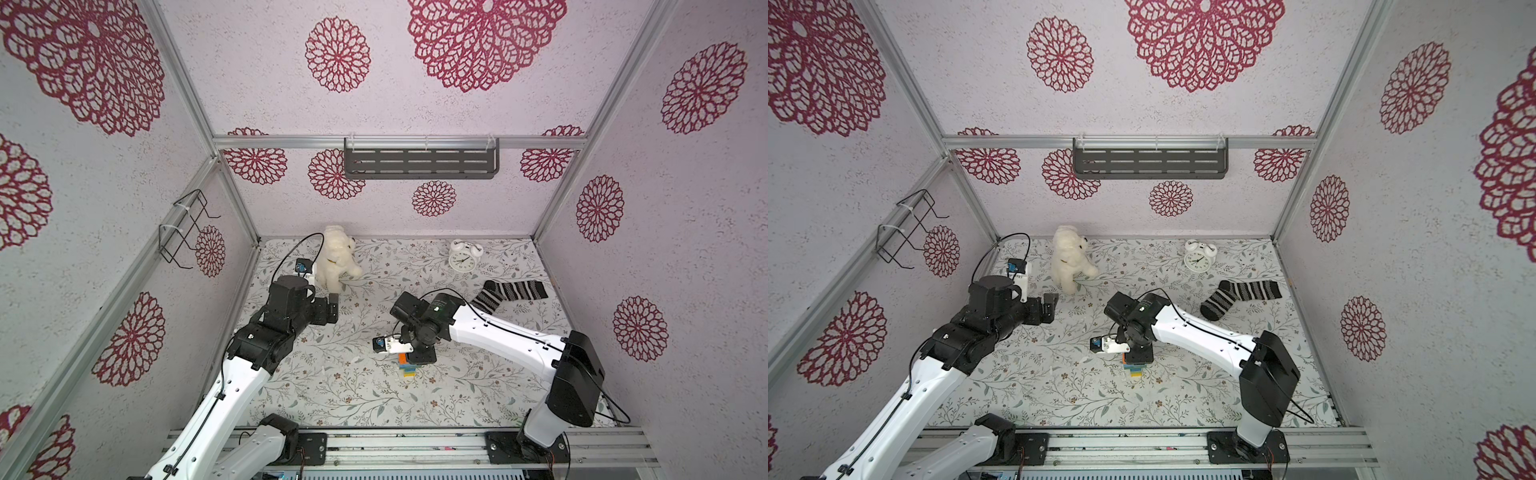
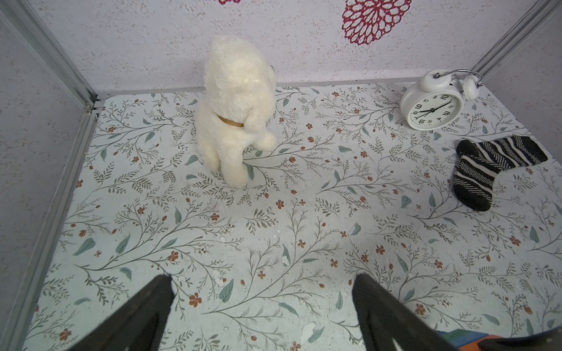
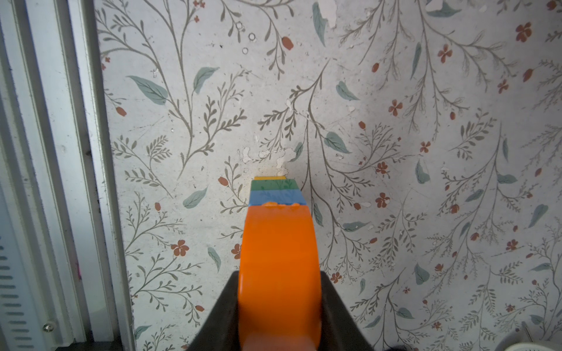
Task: Assemble an ice cream with lego
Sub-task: Assemble the lego brick with the lego brick.
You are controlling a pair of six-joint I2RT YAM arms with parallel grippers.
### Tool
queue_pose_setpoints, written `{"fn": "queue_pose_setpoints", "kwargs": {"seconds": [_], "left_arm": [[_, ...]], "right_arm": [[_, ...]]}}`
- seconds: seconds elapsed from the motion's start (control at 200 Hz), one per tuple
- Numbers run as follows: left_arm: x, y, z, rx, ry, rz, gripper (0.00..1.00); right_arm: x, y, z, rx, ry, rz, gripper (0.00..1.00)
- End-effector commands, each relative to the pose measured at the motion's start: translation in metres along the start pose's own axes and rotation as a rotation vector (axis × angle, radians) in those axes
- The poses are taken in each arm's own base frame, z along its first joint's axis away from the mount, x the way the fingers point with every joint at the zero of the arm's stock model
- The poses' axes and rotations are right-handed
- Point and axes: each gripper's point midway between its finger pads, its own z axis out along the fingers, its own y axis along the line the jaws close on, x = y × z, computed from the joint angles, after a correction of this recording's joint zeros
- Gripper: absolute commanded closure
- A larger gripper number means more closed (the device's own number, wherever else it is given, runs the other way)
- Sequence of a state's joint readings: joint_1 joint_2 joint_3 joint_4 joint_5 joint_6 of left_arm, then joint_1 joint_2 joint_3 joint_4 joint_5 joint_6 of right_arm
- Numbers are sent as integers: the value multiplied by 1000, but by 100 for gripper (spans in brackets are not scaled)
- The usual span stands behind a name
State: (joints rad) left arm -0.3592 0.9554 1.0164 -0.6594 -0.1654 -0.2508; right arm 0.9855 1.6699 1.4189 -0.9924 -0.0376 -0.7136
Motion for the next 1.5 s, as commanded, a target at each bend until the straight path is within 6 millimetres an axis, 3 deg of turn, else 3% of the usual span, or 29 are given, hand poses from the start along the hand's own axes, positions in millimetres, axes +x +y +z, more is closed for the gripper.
{"fn": "queue_pose_setpoints", "kwargs": {"seconds": [0.0, 0.996, 1.491], "left_arm": [[-4, 2, -1, 0, -9, 3, 3], [-3, 2, -2, 1, -10, 5, 3], [-3, 2, -2, 3, -10, 5, 3]], "right_arm": [[26, 21, 24, -98, 127, 16, 81], [46, 41, 57, -174, 227, 40, 82], [47, 44, 62, -183, 242, 37, 82]]}}
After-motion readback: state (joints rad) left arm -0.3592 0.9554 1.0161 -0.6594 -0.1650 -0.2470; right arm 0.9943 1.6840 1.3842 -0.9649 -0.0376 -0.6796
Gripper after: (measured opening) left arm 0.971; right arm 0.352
